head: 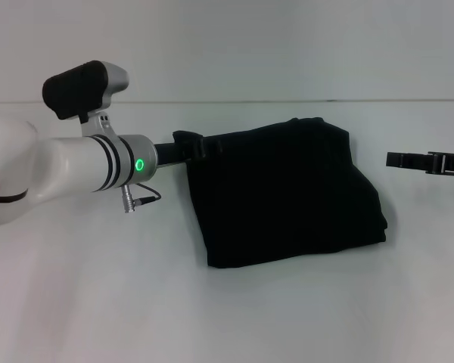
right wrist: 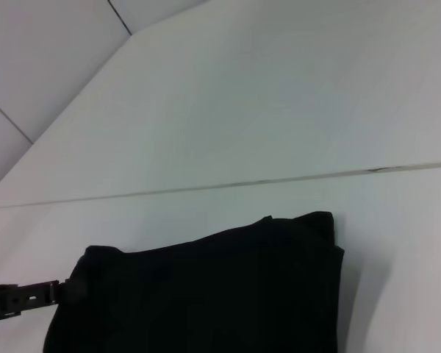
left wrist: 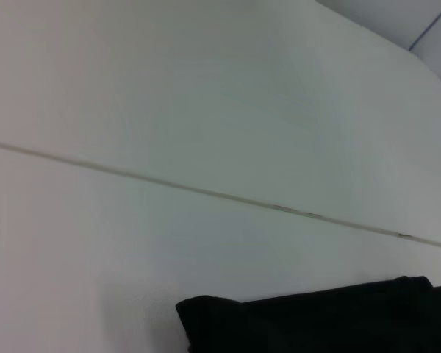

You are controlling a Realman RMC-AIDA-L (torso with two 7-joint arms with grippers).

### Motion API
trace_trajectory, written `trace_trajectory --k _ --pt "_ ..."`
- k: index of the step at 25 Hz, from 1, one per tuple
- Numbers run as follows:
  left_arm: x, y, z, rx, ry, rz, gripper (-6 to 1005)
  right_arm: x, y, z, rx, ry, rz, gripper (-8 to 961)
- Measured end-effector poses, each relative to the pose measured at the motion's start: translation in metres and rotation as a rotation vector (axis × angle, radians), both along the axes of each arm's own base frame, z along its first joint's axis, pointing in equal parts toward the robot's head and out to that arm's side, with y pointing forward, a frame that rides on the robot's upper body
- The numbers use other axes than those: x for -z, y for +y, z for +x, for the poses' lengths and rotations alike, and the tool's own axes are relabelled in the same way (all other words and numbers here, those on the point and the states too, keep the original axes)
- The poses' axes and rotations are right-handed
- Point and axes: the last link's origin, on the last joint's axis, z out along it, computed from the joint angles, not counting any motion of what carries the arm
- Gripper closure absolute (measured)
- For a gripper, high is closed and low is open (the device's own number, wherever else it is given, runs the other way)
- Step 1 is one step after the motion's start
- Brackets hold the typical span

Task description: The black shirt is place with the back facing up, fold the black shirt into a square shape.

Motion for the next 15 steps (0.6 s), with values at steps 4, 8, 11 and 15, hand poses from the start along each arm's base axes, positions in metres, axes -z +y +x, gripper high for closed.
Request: trace_trajectory --k 4,8,11,15 --pt "0.0005 0.0003 0.0011 0.004 0.001 0.005 248 0.0009 0.0000 -0.0001 -0.001 -0.003 -0.002 377" --pt "-0.0003 0.0017 0.0030 0.009 0.001 0.006 381 0.0011 0.0002 0.0000 0.000 -0.005 -0.001 376" --pt "-0.0014 0.0024 0.0027 0.007 0.001 0.011 528 0.0012 0.0002 0.0000 0.000 -0.005 -0.001 376" --pt "-0.0028 0.0037 0.0029 0.006 0.000 0.015 696 0.0009 0.0006 0.0004 0.002 -0.007 0.003 377"
